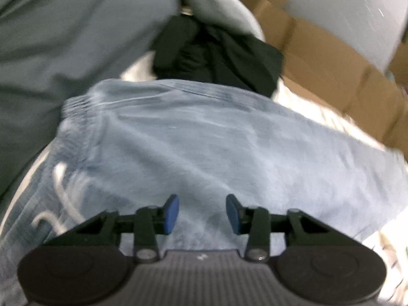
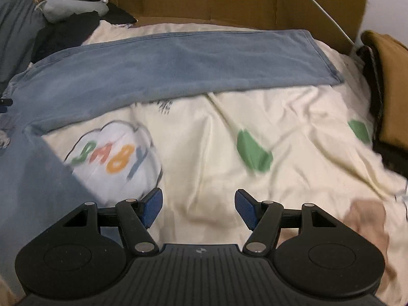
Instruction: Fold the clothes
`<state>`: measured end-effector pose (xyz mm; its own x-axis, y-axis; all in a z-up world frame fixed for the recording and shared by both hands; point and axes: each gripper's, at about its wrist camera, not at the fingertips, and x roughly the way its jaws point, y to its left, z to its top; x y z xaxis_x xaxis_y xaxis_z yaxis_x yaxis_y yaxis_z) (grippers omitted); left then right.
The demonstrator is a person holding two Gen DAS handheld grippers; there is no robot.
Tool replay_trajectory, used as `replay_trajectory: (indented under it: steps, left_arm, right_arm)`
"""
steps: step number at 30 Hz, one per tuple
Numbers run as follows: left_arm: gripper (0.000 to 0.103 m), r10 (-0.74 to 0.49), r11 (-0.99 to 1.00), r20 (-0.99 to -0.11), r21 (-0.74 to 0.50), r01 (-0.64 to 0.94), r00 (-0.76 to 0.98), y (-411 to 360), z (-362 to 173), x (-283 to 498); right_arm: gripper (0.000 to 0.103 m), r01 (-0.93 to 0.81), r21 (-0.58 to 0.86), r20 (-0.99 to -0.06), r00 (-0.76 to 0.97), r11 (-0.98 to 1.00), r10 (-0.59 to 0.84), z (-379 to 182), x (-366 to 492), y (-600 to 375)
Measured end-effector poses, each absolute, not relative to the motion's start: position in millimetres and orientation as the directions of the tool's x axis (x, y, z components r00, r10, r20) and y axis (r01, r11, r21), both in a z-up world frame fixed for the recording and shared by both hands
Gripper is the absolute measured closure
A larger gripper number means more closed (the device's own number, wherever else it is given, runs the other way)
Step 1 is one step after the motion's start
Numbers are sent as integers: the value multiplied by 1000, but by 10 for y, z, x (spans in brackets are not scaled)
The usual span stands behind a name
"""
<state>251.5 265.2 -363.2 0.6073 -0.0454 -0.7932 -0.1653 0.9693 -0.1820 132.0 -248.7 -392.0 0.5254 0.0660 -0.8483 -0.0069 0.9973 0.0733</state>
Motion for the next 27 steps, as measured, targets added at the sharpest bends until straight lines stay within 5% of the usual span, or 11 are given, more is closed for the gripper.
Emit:
replay_trajectory:
  steps: [11,18,22,24,25,27]
  left_arm:
    - [66,-38,990,-810,-109,-87,585,2537,-3875,2884]
    - [46,7,996,-820,-45,-77,573,2551,-3918,2907]
    - [46,32,997,-824,-10,-71,566,2561,-3942,2919]
    - [52,42,995,-827,-19,-102,561,2643,-3938,2885]
    - [69,47,993,-828,-24,-118,559,2684,-3936,2868]
    - [72,56,988,-831,-33,-149,554,2766,-3932,2834]
  right_arm:
    - [34,-100,56,-794,599,993,105,-3913,2367,-2225]
    - [34,-173,26,-781,611,985,128,-3916,2720,-1980]
    - [34,-159,15,-784,611,987,111,-3982,2912,-2003]
    - [34,-150,18,-790,604,989,106,-4032,3010,-2030]
    - [34,-148,10,-798,595,989,97,-4076,3052,-2046]
    - [34,-143,-4,-815,574,990,80,-4166,3126,-2094]
